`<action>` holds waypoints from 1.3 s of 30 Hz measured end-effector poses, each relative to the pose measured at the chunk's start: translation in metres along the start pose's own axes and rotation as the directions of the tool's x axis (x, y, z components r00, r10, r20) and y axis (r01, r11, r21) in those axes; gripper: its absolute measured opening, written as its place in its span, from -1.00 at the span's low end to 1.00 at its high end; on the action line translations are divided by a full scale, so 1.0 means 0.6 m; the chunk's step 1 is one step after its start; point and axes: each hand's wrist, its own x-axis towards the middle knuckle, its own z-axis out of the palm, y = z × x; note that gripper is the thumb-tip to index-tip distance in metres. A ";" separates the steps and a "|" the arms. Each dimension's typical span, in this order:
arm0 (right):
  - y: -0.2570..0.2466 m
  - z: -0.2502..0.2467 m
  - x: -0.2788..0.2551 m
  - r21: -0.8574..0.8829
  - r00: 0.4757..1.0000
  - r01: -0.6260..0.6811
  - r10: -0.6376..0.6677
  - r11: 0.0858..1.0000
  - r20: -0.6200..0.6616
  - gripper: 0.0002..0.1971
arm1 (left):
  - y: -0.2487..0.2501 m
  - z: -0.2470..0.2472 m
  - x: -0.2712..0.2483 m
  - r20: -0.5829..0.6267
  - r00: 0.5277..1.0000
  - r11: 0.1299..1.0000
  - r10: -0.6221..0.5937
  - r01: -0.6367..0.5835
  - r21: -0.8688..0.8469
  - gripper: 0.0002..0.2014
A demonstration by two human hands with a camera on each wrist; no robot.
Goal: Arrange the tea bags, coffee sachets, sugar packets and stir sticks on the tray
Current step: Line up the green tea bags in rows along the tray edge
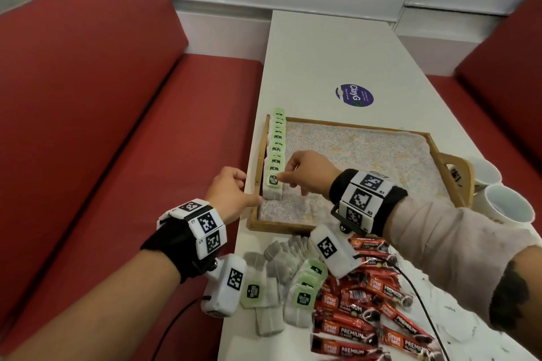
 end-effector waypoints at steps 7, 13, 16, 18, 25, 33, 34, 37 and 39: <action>0.009 0.011 -0.092 0.086 0.997 0.060 -0.056 0.994 -0.051 -0.85 | -0.036 -0.003 -0.090 0.186 0.979 0.996 0.089 -0.085 -0.029 -0.65; 0.037 0.032 -0.155 0.069 0.997 0.057 -0.054 0.996 -0.046 -0.90 | -0.051 0.022 -0.155 0.302 0.945 0.989 0.129 -0.143 0.026 -0.67; 0.055 0.043 -0.179 0.036 0.997 0.053 -0.051 0.998 -0.053 -0.89 | -0.052 0.042 -0.175 0.342 0.928 0.978 0.145 -0.188 0.095 -0.67; 0.066 0.050 -0.194 -0.019 0.998 0.041 -0.042 0.999 -0.055 -0.82 | -0.051 0.053 -0.189 0.370 0.916 0.962 0.153 -0.224 0.156 -0.67; 0.094 0.079 -0.228 -0.219 0.999 -0.031 0.022 0.975 -0.046 -0.39 | -0.049 0.073 -0.214 0.399 0.909 0.906 0.119 -0.264 0.330 -0.48; 0.089 0.108 -0.241 -0.315 0.998 0.055 -0.057 0.948 0.001 -0.69 | -0.052 0.092 -0.221 0.373 0.922 0.898 0.106 -0.250 0.363 -0.52; 0.089 0.110 -0.242 -0.314 0.998 0.057 -0.061 0.948 -0.003 -0.73 | -0.052 0.093 -0.222 0.367 0.924 0.901 0.109 -0.248 0.357 -0.53; 0.092 0.113 -0.248 -0.301 0.998 0.060 -0.066 0.952 -0.011 -0.70 | -0.053 0.094 -0.225 0.358 0.928 0.913 0.106 -0.233 0.334 -0.54; 0.094 0.109 -0.249 -0.284 0.998 0.065 -0.069 0.956 -0.004 -0.67 | -0.053 0.093 -0.227 0.347 0.932 0.929 0.105 -0.217 0.301 -0.52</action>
